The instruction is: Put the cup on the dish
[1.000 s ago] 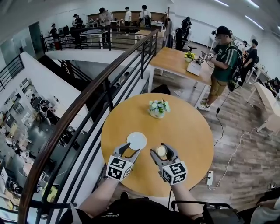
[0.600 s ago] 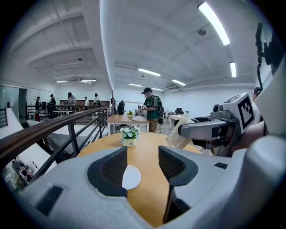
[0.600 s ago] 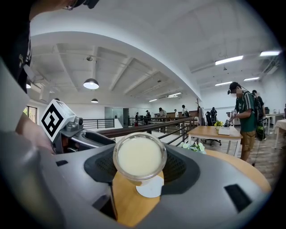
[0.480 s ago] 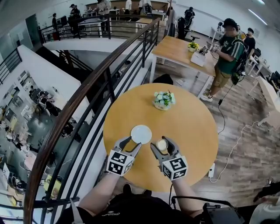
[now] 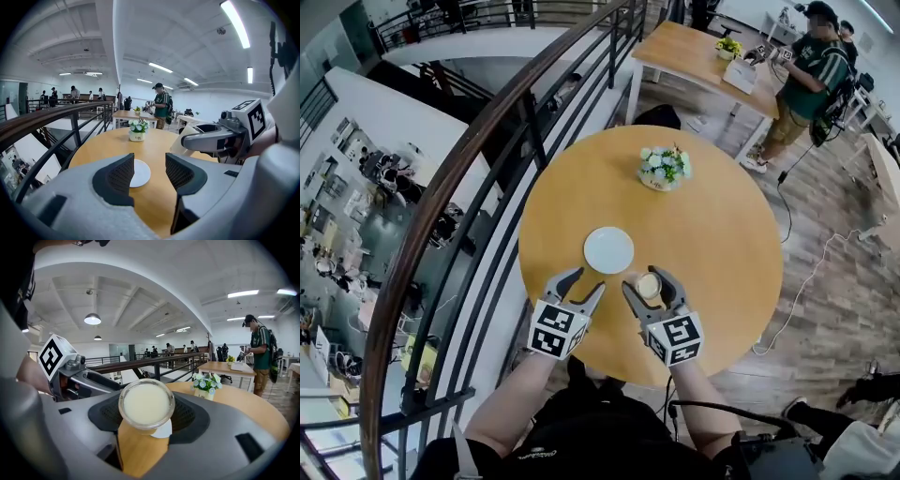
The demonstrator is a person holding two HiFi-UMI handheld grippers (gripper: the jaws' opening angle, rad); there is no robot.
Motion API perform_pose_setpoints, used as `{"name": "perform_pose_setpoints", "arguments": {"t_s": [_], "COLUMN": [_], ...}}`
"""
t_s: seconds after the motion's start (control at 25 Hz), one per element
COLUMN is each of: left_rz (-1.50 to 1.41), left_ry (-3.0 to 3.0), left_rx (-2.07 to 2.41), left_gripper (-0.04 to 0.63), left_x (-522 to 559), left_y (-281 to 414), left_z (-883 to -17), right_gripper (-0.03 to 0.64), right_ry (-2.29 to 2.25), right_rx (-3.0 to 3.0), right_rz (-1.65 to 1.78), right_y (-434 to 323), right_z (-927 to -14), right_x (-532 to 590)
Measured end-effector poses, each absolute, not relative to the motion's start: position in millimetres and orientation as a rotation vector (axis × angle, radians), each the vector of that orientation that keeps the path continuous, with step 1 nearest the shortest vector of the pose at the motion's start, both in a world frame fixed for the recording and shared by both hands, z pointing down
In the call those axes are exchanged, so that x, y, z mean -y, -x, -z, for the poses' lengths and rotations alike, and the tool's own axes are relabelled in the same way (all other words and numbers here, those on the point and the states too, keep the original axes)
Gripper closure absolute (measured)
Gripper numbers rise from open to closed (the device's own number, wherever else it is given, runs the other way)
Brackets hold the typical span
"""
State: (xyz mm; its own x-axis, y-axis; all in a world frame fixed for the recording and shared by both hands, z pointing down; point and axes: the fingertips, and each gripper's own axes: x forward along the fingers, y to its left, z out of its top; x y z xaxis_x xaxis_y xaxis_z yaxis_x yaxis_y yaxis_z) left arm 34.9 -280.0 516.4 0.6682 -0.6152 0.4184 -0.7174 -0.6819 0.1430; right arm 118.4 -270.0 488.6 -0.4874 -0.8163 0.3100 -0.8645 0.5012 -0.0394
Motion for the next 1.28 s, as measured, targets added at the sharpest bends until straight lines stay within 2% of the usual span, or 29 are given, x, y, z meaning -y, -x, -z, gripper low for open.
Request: {"name": "perform_pose_setpoints", "arguments": {"t_s": [0.6, 1.28], "left_rz": [-0.588, -0.56], "left_ry": [-2.475, -2.446], "left_rx": [0.997, 0.999], "left_gripper": [0.407, 0.41], "left_x": [292, 319], "left_y": [-35, -31], "left_z": [-601, -616], "right_gripper": [0.359, 0.359], "right_ry": [-1.372, -1.345], "right_rx": [2.412, 2.383], "right_rz": [-0.379, -0.364], "right_y": [-112, -98], "right_z": [-574, -602], "right_x": [290, 335]}}
